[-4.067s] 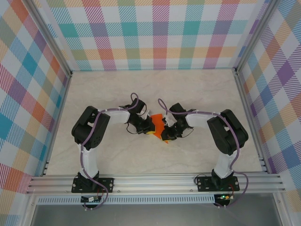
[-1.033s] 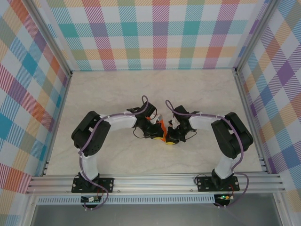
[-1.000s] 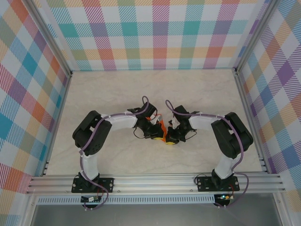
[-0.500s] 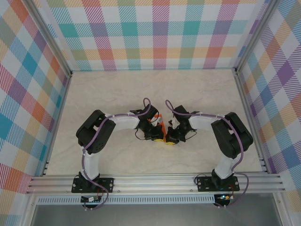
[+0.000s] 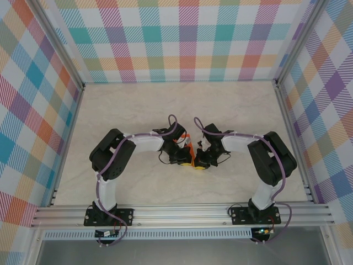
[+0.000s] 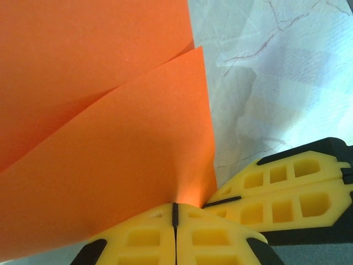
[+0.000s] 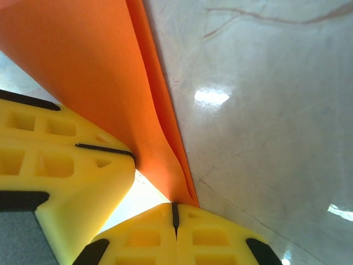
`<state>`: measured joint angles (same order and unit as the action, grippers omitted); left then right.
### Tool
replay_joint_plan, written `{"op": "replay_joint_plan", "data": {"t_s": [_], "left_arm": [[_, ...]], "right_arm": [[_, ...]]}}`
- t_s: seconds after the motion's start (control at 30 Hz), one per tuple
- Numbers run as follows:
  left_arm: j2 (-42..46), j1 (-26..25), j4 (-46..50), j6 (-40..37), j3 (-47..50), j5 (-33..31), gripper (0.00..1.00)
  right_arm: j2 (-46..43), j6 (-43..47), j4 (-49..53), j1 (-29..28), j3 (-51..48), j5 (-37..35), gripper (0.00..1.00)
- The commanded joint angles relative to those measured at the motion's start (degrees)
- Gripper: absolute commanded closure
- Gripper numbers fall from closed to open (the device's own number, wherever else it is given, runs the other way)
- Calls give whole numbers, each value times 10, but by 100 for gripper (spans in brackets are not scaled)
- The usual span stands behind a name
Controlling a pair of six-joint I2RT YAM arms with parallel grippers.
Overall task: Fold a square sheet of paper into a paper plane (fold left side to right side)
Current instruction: Third fold the triangle at the center of the table.
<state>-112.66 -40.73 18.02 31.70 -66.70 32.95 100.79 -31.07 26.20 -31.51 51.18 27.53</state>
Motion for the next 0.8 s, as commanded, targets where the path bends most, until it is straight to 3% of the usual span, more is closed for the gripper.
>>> {"op": "replay_joint_plan", "data": {"t_s": [0.0, 0.53, 0.77], "left_arm": [[4, 41, 34, -22, 11, -67, 94], [25, 165, 75, -93, 55, -72, 95], [53, 188, 78, -100, 49, -49, 90]], "right_arm": [[43, 2, 46, -5, -25, -86, 100], [36, 5, 52, -5, -22, -88, 100], [9, 3, 4, -5, -28, -51, 100]]}}
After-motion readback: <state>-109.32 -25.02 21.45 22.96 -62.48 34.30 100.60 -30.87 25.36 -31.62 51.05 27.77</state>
